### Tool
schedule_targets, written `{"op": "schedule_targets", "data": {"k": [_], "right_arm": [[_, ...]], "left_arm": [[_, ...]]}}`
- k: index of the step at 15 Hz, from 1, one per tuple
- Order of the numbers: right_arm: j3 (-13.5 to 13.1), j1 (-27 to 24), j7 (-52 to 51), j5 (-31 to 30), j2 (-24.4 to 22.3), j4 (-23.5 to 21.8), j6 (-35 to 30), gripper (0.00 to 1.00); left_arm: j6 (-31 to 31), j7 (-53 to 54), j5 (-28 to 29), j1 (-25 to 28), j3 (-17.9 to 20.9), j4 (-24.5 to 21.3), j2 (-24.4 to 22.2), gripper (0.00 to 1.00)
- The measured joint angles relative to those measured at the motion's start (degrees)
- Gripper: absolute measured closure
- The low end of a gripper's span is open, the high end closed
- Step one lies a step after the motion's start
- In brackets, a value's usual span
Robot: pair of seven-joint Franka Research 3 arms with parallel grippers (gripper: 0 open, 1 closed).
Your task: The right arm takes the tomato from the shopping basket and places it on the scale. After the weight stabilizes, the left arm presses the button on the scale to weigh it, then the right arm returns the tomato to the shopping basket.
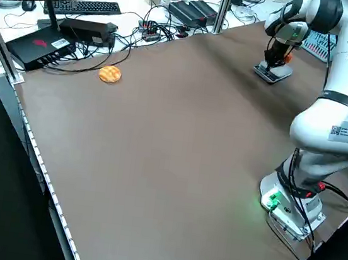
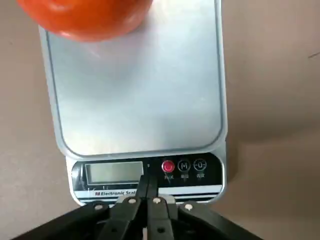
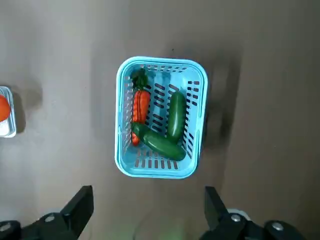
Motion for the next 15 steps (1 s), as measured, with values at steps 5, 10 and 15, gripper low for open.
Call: {"op": "schedule_targets", "data": {"k": [5,10,15], "right_arm": [[0.56,-0.56,0.53,0.02,-0.25,-0.49,0.2,0.01],[0.58,-1.17,0.63,1.16,-0.26,-0.49,0.75,0.01],[0.59,-1.27,0.66,1.3,-0.26,-0.49,0.75,0.0]], "left_arm": [[0.17,-0.14,0.0,-2.06,1.84,0.9,1.38,0.99],[0.18,-0.52,0.0,-2.3,1.88,0.99,1.68,0.99],[0.18,-0.61,0.0,-2.31,1.89,0.99,1.96,0.99]]}}
